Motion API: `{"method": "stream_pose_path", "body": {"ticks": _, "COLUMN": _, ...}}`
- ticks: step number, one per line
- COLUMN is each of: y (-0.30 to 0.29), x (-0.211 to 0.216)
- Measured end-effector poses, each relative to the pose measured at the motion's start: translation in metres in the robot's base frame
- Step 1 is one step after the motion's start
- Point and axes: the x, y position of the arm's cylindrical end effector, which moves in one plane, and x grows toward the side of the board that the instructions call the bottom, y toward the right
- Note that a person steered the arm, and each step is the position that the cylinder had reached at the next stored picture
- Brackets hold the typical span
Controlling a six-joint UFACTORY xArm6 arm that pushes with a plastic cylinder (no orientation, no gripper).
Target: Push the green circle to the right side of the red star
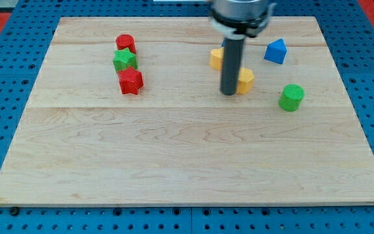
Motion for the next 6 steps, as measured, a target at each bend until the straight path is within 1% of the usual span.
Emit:
{"method": "stream_pose_path", "body": {"ticks": 1, "y": 0.036, "x": -0.005}}
{"method": "stream_pose_path", "body": {"ticks": 2, "y": 0.059, "x": -0.010}}
{"method": "stream_pose_path", "body": {"ticks": 3, "y": 0.110, "x": -0.010}}
{"method": "stream_pose_path", "body": {"ticks": 4, "y": 0.134, "x": 0.009}}
{"method": "stream_pose_path", "body": {"ticks": 5, "y": 0.091, "x": 0.047}}
{"method": "stream_pose_path", "body": {"ticks": 6, "y": 0.040, "x": 0.046}}
